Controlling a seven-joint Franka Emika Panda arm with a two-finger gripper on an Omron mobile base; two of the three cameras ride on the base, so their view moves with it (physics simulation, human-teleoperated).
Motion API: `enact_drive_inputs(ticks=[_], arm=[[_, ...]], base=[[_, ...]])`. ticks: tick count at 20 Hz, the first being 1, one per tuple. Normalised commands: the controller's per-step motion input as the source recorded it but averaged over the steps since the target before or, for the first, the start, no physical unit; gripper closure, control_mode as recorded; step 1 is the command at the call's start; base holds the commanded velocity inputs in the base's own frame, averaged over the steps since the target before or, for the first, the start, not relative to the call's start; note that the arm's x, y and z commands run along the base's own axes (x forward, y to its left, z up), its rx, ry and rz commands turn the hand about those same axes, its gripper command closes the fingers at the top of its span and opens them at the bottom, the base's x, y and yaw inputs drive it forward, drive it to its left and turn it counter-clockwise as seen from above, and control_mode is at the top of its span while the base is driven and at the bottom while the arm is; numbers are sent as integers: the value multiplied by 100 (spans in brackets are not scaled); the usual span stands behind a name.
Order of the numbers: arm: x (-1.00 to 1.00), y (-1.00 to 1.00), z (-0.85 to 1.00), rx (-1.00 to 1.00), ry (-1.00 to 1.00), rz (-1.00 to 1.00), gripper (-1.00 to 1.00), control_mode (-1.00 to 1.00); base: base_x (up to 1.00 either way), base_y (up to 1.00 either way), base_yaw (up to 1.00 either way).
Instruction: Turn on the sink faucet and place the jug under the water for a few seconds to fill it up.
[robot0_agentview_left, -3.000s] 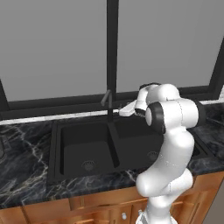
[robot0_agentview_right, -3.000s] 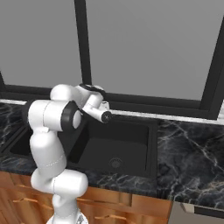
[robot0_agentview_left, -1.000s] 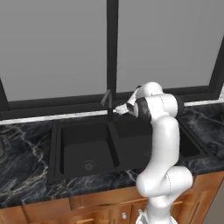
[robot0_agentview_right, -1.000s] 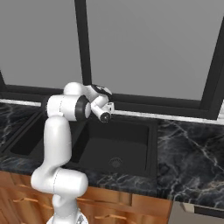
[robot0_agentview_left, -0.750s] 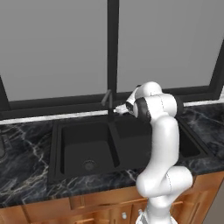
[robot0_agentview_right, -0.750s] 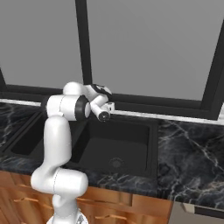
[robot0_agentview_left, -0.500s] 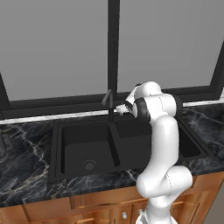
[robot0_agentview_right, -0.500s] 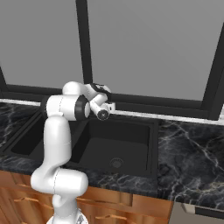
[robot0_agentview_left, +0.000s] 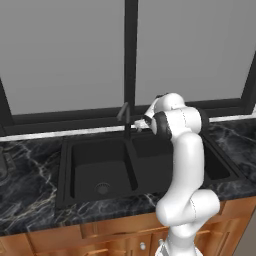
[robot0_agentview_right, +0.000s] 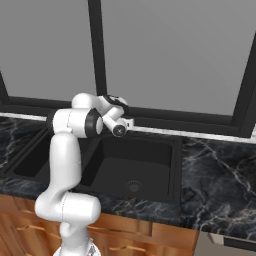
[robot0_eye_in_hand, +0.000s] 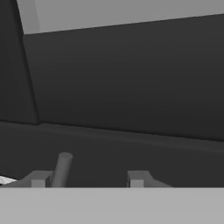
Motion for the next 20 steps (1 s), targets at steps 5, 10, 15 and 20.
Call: enact_drive_inputs(ticks=[5,10,15,20], arm=[[-25,-100,0,6,0,-3,-100,-100],[-30,-100,0,6,0,-4,-100,-100],[-33,-100,0,4,0,-3,-100,-100],[-39,-100,3,1,0,-1,-100,-100]], base=[[0,0,0],[0,0,0],[0,0,0],[0,0,0]])
